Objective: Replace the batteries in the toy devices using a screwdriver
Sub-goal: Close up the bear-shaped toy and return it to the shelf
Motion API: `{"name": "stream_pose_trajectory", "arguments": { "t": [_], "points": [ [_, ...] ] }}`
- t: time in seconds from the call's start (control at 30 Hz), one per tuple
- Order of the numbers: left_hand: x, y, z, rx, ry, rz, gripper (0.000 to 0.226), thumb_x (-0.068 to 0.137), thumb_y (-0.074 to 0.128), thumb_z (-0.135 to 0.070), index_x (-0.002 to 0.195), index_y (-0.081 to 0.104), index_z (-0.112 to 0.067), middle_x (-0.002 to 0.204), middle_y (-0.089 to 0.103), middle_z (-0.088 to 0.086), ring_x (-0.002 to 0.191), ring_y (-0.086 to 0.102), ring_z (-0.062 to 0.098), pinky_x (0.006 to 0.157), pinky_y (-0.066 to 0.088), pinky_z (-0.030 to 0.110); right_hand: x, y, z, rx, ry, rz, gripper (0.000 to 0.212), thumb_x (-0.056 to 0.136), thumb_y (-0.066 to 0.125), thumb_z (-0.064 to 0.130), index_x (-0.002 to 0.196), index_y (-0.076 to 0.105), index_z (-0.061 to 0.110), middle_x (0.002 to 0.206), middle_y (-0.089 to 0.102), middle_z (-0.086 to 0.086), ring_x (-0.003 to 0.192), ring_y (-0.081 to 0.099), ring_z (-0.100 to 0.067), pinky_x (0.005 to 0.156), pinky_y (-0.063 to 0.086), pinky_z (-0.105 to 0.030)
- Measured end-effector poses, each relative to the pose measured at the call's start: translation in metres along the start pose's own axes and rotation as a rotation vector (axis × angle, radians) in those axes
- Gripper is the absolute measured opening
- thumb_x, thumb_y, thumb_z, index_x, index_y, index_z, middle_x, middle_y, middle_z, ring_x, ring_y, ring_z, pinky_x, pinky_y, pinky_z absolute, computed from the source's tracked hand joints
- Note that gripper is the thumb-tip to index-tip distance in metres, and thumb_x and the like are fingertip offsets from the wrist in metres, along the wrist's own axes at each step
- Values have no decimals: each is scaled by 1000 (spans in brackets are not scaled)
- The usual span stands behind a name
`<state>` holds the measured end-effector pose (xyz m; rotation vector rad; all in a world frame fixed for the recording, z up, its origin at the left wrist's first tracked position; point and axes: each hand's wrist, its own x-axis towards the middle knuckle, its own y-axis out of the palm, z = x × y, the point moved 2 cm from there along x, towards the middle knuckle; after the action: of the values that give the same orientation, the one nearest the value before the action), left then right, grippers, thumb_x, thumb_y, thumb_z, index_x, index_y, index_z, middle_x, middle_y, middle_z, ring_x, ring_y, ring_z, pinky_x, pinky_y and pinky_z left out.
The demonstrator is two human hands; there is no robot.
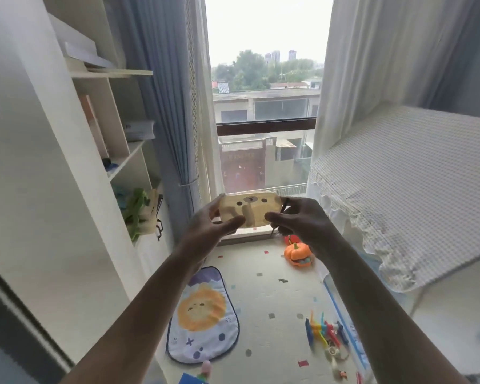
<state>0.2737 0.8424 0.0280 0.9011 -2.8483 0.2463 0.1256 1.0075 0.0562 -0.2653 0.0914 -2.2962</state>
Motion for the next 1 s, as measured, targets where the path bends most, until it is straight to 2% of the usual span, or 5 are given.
{"name": "stream_pose_trajectory", "arguments": {
  "t": [0.23, 0.43, 0.57, 0.67, 1.0],
  "points": [
    [158, -22, 32, 71, 16, -34, 101, 60, 88, -52, 145, 48, -17, 124, 69, 5, 116, 65, 24, 103, 53, 41, 169, -10, -37, 3, -35, 4, 26, 80, 84, 11, 104, 76, 7, 67, 73, -8, 57, 63, -15, 55, 51, -23],
    [294, -42, 55, 33, -7, -119, 40, 78, 80, -23, 111, 60, -34, 120, 68, 9, 110, 67, 22, 80, 57, 22, 339, -7, -63, 17, -52, 124, 18, 80, 82, 8, 98, 76, 7, 70, 72, -14, 62, 60, -21, 60, 49, -30],
    [379, -75, 69, -8, -39, -234, 92, 72, 80, -25, 152, 36, -13, 129, 64, 9, 115, 64, 21, 91, 56, 28, 447, 9, -68, 15, -51, 194, 19, 80, 82, 6, 98, 75, 5, 69, 69, -16, 61, 58, -23, 59, 47, -32],
    [443, -106, 87, -15, -29, -304, 86, 78, 78, -16, 152, 34, -11, 124, 68, 4, 110, 67, 14, 81, 57, 20, 524, 28, -79, 12, -66, 254, 16, 81, 81, 6, 94, 74, 12, 68, 70, -13, 58, 59, -19, 58, 49, -28],
    [616, -243, 147, 10, -39, -523, 116, 57, 90, -45, 153, 34, -13, 122, 72, -1, 118, 64, 20, 97, 53, 35, 764, 140, -109, 13, -103, 417, 20, 82, 79, 6, 101, 75, 5, 68, 70, -11, 52, 58, -13, 52, 49, -20]
  ]
}}
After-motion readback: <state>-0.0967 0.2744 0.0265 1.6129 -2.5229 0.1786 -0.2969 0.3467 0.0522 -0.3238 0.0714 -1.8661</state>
